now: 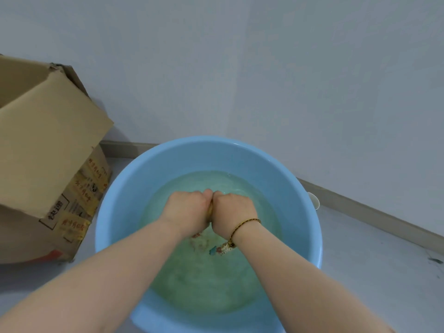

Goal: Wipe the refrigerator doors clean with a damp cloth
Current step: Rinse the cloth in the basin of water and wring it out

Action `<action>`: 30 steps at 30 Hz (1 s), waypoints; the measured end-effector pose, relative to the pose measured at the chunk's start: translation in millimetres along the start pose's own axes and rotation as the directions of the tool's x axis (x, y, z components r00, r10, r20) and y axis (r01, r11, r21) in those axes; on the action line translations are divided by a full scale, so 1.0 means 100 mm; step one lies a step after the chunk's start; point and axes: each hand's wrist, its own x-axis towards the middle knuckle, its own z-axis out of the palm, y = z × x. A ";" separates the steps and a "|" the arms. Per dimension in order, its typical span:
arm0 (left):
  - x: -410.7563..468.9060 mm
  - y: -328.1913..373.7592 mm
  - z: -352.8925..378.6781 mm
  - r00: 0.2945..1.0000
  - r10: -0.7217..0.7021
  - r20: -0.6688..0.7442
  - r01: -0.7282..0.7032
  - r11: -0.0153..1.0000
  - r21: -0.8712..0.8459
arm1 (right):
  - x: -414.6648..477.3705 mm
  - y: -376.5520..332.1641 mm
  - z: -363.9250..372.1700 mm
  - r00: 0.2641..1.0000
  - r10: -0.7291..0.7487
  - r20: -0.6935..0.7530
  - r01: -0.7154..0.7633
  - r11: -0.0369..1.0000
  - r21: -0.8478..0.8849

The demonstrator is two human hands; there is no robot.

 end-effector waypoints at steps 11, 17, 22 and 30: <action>-0.02 0.01 -0.07 0.994 0.039 -0.106 -0.063 0.970 -0.233 | -0.15 0.13 0.07 0.984 0.080 -0.158 -0.032 0.958 0.286; 0.06 -0.06 -0.22 0.965 0.023 0.260 0.193 0.609 -0.769 | -0.05 0.34 0.11 0.927 0.017 -0.374 0.049 0.985 0.168; -0.06 -0.03 -0.37 0.972 -0.109 0.210 0.224 0.144 -0.964 | -0.03 0.30 -0.02 0.798 0.201 -0.568 -0.025 0.953 0.302; -0.16 -0.09 -1.74 0.920 -0.380 0.092 0.128 0.070 -0.989 | -0.33 0.21 -1.58 0.884 0.424 0.197 -0.084 -0.270 0.959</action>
